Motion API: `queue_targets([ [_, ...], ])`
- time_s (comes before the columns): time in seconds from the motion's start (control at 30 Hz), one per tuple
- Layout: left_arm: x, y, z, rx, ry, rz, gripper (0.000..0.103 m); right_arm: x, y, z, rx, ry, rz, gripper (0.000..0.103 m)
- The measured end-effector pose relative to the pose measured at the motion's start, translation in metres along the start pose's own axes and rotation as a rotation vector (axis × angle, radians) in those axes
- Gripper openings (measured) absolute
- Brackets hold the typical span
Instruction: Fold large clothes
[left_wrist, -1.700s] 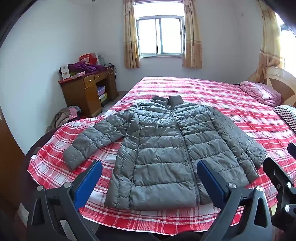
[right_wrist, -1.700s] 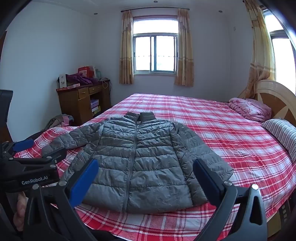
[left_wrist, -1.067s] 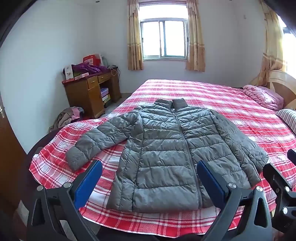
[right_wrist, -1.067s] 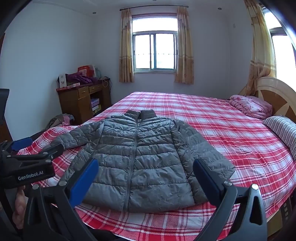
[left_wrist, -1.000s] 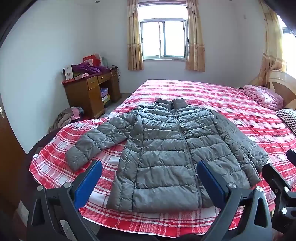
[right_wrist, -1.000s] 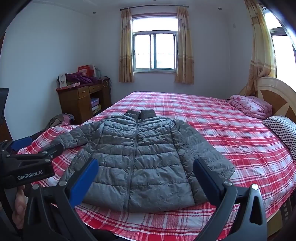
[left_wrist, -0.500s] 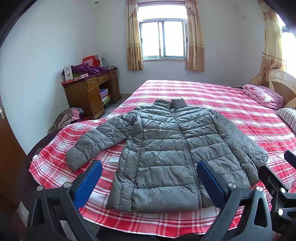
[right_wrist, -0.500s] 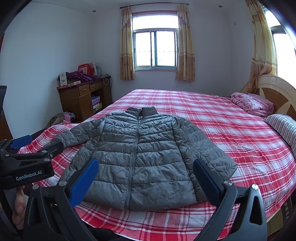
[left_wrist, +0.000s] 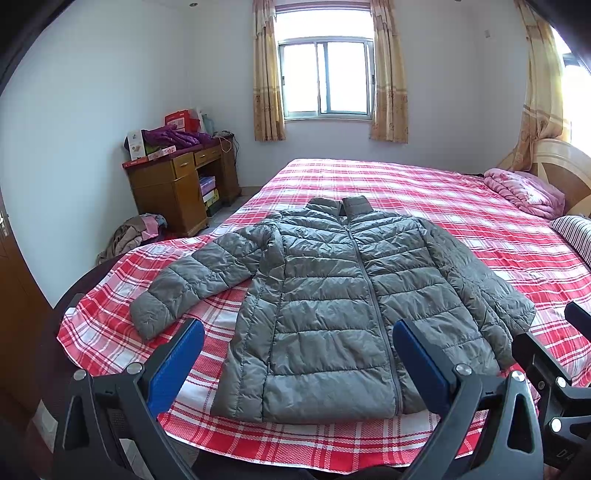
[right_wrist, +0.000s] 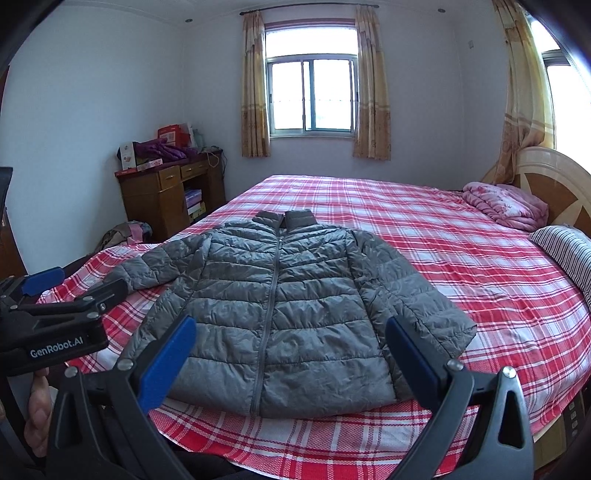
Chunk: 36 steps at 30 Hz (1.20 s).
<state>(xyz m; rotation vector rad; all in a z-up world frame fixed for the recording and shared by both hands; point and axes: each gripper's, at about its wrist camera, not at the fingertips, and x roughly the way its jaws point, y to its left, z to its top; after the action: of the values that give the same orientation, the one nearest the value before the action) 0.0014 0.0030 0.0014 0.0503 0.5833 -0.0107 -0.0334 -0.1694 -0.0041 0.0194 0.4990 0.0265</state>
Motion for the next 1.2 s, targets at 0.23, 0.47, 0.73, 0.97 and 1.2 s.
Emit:
queue_targets([
  [0.23, 0.0000, -0.0007, -0.0003, 0.001, 0.001, 0.000, 0.102, 0.0008, 0.0010, -0.0004, 0.000, 0.002, 0.002, 0.103],
  [0.47, 0.0000, 0.0001, -0.0002, 0.000, 0.000, 0.001, 0.102, 0.0011, 0.0017, -0.0017, 0.000, 0.002, 0.002, 0.103],
  [0.73, 0.0004, -0.0005, 0.0000, 0.001, 0.000, 0.001, 0.102, 0.0012, 0.0013, -0.0010, -0.001, 0.003, 0.002, 0.103],
  [0.97, -0.0003, -0.0002, -0.0004, 0.000, 0.000, -0.001, 0.102, 0.0023, 0.0026, -0.0021, -0.002, 0.007, 0.003, 0.103],
  [1.2, 0.0002, -0.0004, -0.0001, 0.002, 0.001, 0.000, 0.102, 0.0028, 0.0054, -0.0041, -0.004, 0.009, 0.005, 0.103],
])
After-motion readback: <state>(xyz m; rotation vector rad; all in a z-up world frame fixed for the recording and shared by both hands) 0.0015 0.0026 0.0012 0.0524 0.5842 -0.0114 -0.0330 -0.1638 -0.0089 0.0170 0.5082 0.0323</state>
